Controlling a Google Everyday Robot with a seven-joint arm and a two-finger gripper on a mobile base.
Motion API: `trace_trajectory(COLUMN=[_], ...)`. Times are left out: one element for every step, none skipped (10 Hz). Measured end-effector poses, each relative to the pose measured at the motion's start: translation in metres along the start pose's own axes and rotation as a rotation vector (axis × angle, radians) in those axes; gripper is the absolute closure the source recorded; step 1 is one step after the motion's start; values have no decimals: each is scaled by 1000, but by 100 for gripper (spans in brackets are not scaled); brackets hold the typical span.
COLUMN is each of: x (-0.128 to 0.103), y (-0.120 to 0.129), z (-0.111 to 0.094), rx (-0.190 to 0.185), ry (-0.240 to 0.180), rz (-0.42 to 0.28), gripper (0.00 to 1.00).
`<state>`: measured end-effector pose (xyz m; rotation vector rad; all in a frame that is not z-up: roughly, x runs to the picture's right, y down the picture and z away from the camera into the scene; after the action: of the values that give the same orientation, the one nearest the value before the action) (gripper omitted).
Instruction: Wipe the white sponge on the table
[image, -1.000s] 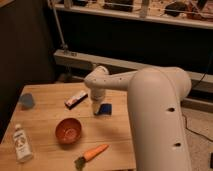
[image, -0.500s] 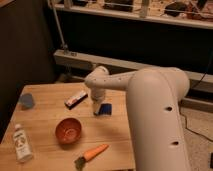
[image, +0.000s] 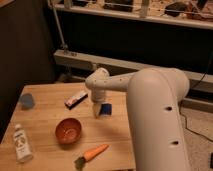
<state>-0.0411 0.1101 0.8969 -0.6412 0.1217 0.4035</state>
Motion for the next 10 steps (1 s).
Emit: trace_trajectory(x=[0, 0, -1, -2, -3, -4, -5, -5, -5, -6], y=[1, 4, 5, 7, 7, 8, 8, 8, 8, 8], z=[1, 4, 5, 7, 7, 8, 8, 8, 9, 9], rx=[-2, -7, -9, -10, -10, -11, -12, -11, -11, -12], ry=[3, 8, 10, 13, 14, 16, 18, 19, 23, 26], rz=[-2, -6, -10, -10, -6, -5, -3, -2, 0, 0], gripper=[35, 35, 36, 42, 54, 62, 72, 80, 93, 98])
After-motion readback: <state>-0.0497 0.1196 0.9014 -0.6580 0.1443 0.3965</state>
